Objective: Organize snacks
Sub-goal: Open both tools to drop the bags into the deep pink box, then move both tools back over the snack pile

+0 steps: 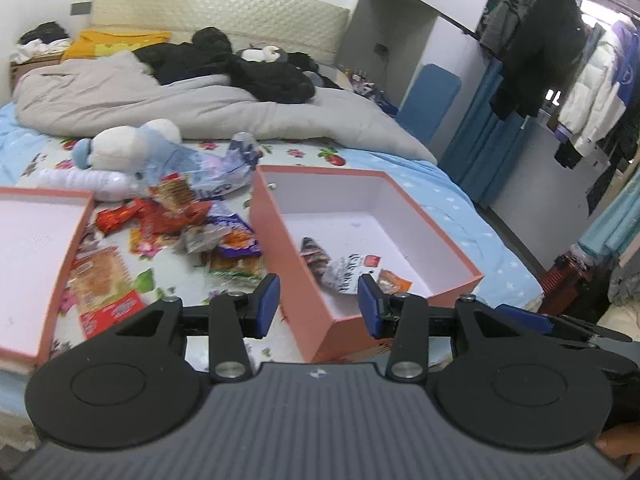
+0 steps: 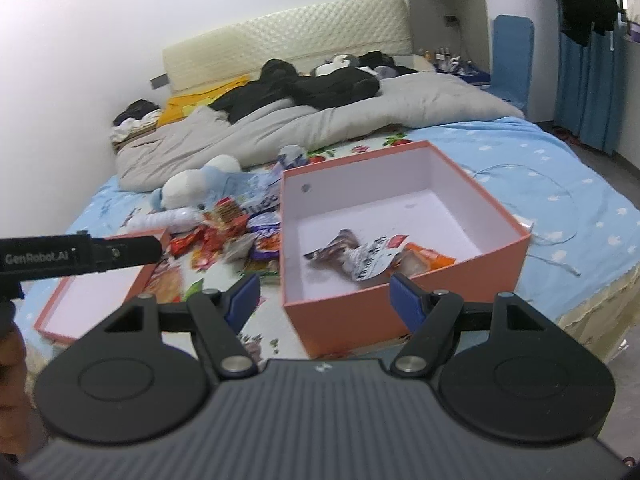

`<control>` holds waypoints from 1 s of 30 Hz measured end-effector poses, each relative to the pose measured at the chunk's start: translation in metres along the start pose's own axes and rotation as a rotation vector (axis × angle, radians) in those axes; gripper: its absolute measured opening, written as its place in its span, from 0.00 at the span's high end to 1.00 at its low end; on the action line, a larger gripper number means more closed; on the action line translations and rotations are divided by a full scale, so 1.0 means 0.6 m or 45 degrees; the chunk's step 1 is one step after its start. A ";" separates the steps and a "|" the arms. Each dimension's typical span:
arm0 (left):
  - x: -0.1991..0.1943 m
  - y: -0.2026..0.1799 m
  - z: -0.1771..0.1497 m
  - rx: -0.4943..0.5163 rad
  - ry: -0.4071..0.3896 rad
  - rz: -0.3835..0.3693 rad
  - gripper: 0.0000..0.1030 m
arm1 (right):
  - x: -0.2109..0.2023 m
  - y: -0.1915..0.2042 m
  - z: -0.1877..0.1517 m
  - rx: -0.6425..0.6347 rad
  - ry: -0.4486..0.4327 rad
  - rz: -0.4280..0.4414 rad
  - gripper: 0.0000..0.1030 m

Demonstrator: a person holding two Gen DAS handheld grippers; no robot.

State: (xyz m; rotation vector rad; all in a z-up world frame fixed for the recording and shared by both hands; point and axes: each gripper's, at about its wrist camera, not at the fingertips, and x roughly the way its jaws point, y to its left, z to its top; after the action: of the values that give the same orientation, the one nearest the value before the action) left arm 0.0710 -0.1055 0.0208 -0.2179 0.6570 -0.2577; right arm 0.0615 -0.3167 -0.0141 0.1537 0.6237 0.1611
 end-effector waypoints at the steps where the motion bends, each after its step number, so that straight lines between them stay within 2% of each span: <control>1: -0.005 0.005 -0.005 -0.007 -0.003 0.011 0.53 | 0.000 0.003 -0.003 -0.009 -0.002 0.007 0.29; 6: -0.020 0.033 -0.023 -0.058 -0.007 0.060 0.53 | -0.002 0.017 -0.016 -0.044 -0.011 0.052 0.29; 9: -0.012 0.042 -0.041 -0.056 0.003 0.064 0.48 | 0.001 0.024 -0.031 -0.054 -0.011 0.092 0.29; 14: -0.005 0.057 -0.066 -0.097 0.039 0.120 0.47 | 0.017 0.034 -0.053 -0.062 0.043 0.151 0.29; 15: -0.004 0.062 -0.070 -0.111 0.045 0.128 0.46 | 0.020 0.038 -0.055 -0.072 0.053 0.156 0.29; 17: -0.003 0.075 -0.078 -0.142 0.054 0.139 0.37 | 0.022 0.046 -0.060 -0.096 0.063 0.167 0.29; 20: 0.013 0.099 -0.092 -0.194 0.092 0.167 0.33 | 0.026 0.056 -0.067 -0.117 0.081 0.190 0.29; 27: 0.044 0.158 -0.114 -0.330 0.156 0.199 0.33 | 0.058 0.094 -0.080 -0.191 0.143 0.172 0.29; 30: 0.057 0.188 -0.114 -0.373 0.165 0.236 0.28 | 0.084 0.112 -0.080 -0.249 0.186 0.168 0.30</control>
State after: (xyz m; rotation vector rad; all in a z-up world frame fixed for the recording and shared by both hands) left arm 0.0732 -0.0175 -0.0827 -0.4209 0.8377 0.0039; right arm 0.0666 -0.2369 -0.0680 -0.0060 0.7392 0.3622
